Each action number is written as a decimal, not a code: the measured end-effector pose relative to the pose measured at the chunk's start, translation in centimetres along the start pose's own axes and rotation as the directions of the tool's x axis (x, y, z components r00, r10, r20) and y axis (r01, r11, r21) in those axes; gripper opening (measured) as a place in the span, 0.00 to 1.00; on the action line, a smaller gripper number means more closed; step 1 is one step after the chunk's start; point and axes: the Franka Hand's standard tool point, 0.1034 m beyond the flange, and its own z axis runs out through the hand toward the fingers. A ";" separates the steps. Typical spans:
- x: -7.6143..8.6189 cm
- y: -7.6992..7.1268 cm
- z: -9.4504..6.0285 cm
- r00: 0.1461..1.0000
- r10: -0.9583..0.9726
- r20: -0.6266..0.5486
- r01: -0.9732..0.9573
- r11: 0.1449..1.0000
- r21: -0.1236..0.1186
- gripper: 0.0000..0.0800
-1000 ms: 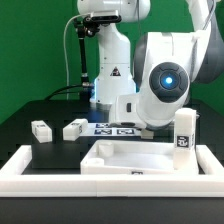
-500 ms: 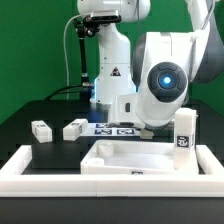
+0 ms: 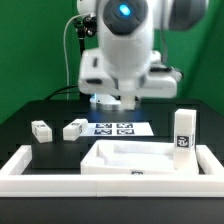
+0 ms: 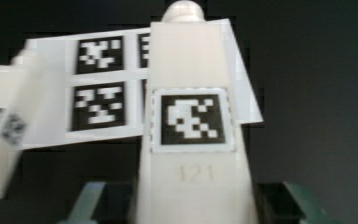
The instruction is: Assemble desk
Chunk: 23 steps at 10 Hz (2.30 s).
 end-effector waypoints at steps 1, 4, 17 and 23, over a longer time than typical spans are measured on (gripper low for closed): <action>1.0 0.0 0.1 0.998 0.013 -0.060 -0.013 1.000 0.003 0.36; 1.9 -0.6 -0.7 0.965 -0.004 -0.261 0.007 1.000 0.010 0.36; 3.4 -0.9 -13.1 0.362 0.124 -0.924 0.022 0.990 0.141 0.36; 4.8 2.0 -12.8 0.146 0.078 -0.986 -0.021 0.997 0.076 0.36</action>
Offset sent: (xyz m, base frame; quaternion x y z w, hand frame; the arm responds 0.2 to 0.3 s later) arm 0.0000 0.0000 0.0000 0.0000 0.1938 0.0000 0.9810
